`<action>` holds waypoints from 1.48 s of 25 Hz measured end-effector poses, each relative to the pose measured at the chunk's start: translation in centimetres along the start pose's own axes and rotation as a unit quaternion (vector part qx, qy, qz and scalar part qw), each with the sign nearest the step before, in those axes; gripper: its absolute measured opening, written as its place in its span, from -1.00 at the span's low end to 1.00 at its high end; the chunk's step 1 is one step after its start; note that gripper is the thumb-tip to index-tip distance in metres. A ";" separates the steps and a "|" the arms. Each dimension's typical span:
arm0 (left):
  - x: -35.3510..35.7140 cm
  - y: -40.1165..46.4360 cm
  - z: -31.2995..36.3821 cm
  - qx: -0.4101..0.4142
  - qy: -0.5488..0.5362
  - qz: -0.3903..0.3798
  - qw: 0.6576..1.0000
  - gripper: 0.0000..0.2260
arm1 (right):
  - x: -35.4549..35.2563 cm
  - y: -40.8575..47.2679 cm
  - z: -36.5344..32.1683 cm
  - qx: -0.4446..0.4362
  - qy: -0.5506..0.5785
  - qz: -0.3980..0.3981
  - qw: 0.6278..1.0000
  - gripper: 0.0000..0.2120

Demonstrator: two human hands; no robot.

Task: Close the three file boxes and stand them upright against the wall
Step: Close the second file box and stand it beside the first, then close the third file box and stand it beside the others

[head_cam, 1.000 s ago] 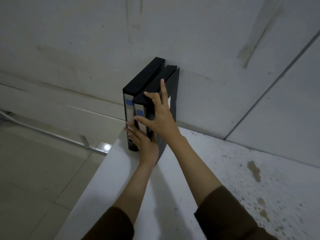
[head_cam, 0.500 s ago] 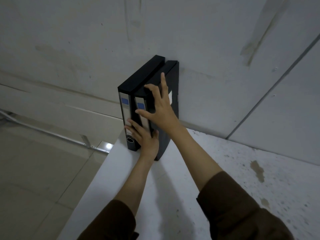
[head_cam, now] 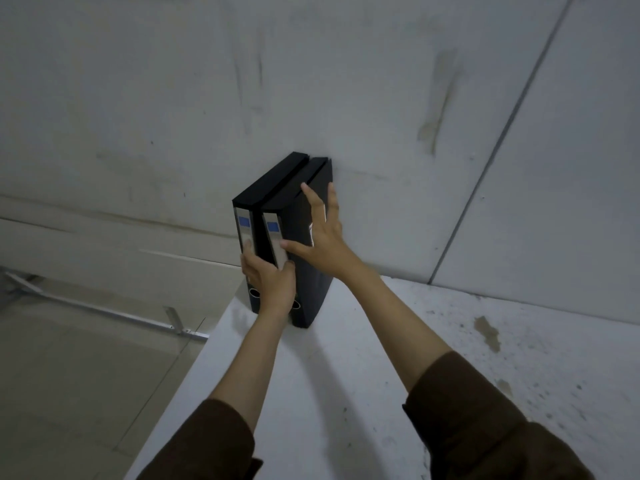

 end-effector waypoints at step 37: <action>42.6 -52.0 7.4 0.097 0.048 -0.560 0.821 -0.77 | -48.7 -50.2 39.1 0.357 -0.021 0.094 0.929 -0.71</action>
Point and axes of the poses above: each hand's wrist, its own y-axis towards the middle knuckle, its own x-axis out of the palm, z = x × y, the point moved 1 cm from there along y, towards the middle knuckle, and after that the axes turned 13 degrees about x, right-handed, at the moved point
